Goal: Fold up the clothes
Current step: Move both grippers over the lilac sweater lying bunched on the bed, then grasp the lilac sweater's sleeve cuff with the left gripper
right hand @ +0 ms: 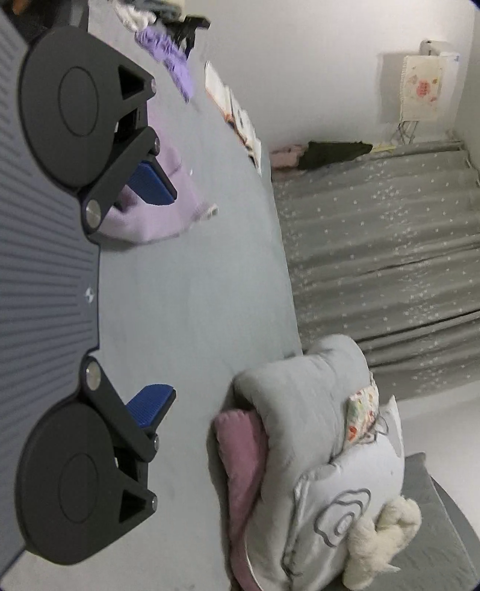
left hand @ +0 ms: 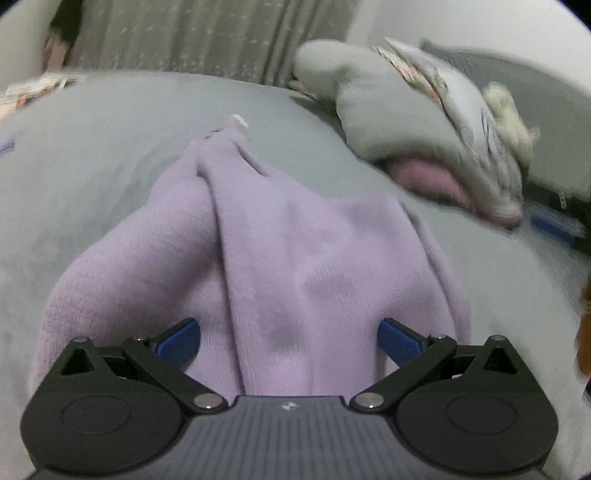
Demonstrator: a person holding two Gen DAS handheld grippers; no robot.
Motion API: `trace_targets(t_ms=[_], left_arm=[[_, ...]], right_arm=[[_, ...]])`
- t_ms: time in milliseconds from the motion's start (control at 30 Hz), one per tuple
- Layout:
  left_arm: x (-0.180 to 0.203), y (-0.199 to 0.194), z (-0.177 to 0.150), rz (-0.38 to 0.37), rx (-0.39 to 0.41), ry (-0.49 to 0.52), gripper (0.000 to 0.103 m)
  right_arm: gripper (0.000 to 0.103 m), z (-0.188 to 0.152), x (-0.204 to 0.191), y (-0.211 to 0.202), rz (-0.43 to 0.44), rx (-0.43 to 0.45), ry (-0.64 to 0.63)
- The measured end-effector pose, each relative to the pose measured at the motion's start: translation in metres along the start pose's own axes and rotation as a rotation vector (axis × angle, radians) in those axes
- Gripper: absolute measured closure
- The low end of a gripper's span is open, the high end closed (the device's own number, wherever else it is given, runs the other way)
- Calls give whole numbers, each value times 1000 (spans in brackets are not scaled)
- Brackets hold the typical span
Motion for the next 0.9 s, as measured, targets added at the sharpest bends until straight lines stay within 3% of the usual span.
trace_targets(t_ms=[67,133,167,200,233,267,333,467,533,567,633,667,700,800,900], left_arm=[[-5,-12,-11,-86,36,-38,2],[35,12,10,-154,31,-54,17],[37,3,6,-139,23,-26,21],[37,-7,0,-120,15,4,30],[54,8,-7,-83,8,35,43],[58,4,-26,-50,-2,85,47],[78,4,-33,-31,-8,125,57],[107,14,-27,12,-22,186,72],[98,6,-36,12,-25,146,83],[98,9,-20,-11,-14,115,85],[103,-10,-21,-58,56,36,89],[86,-6,13,-108,79,9,89],[86,-16,20,-157,109,-38,89],[65,-40,47,-266,107,-98,89],[54,-32,49,-196,41,-11,89]], right_arm=[[1,1,0,-2,18,10,-2],[1,2,1,-5,33,21,9],[1,1,2,-6,39,24,15],[1,1,2,-8,44,27,21],[1,1,3,-9,49,30,29],[1,1,3,-9,53,32,36],[1,0,2,-9,60,27,41],[1,-1,-1,-6,65,20,41],[1,-2,-2,-6,66,15,42],[1,-3,-1,-4,67,7,46],[0,-6,1,-2,69,-9,53],[0,-7,2,-1,70,-16,56],[0,-8,3,1,70,-24,60],[0,-14,7,5,81,-53,91],[0,-19,7,9,89,-78,128]])
Point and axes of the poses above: each gripper's, at about its wrist camera, not at the fingertips, and y roughly the way its jaws point, x to its right, z to its top, the point moved 5 cm from there along y, roughly the way its jaws point, and after that the axes turned 13 degrees about -y, right-handed, at the moved point
